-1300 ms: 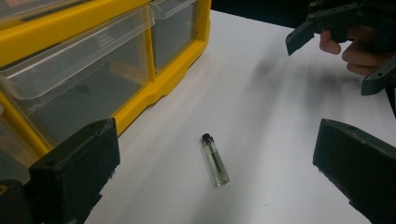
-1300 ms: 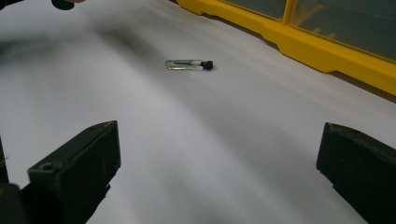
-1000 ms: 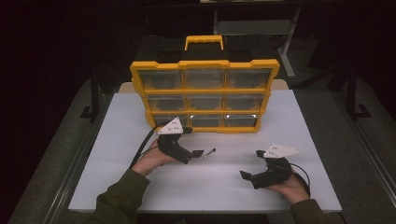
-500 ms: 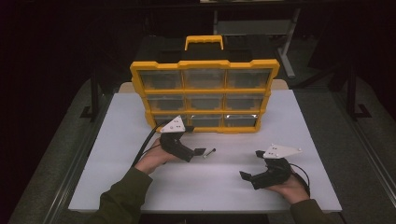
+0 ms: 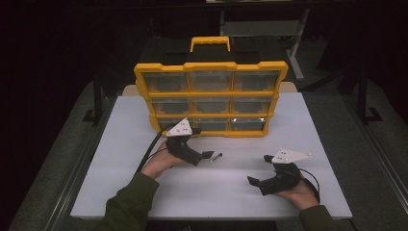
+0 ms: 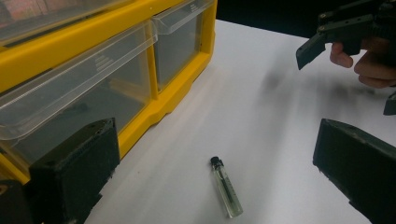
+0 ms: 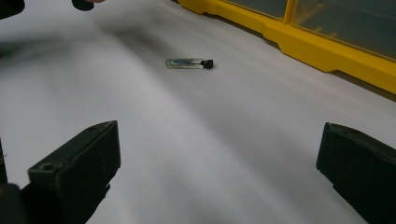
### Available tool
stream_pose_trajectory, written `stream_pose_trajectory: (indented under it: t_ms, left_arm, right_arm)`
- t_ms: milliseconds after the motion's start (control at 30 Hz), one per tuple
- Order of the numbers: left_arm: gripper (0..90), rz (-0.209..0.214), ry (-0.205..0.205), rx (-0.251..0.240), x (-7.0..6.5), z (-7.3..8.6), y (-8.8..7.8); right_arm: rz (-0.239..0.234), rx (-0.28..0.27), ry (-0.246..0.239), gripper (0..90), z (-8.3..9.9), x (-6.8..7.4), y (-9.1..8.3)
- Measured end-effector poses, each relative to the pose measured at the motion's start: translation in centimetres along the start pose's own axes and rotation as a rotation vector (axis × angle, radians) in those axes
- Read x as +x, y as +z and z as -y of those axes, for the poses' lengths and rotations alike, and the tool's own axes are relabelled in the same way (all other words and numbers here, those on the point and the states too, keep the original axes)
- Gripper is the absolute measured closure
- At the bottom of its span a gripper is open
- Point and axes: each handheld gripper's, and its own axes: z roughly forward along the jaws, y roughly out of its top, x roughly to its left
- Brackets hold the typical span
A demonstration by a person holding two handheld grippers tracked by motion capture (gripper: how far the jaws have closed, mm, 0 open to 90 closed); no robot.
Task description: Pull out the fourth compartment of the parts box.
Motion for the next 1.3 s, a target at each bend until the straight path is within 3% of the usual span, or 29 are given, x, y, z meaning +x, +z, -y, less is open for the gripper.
stream_pose_trajectory:
  t_ms: [300, 533, 633, 1300]
  left_arm:
    - [0.4, -0.001, 0.028, 0.020, 0.00, 0.28, 0.41]
    - [0.4, -0.016, 0.058, 0.013, -0.09, 0.27, 0.34]
    - [0.4, -0.022, 0.095, 0.013, -0.02, 0.21, 0.25]
    - [0.4, -0.043, 0.170, 0.006, -0.38, 0.24, 0.23]
  right_arm:
    - [0.000, 0.000, -0.001, 0.0, -0.01, 0.05, -0.07]
    - [0.001, 0.000, -0.001, 0.0, -0.01, 0.08, -0.10]
    - [0.002, -0.002, 0.006, 0.0, 0.02, 0.06, -0.13]
    - [0.004, 0.005, 0.002, 0.0, 0.05, 0.12, -0.03]
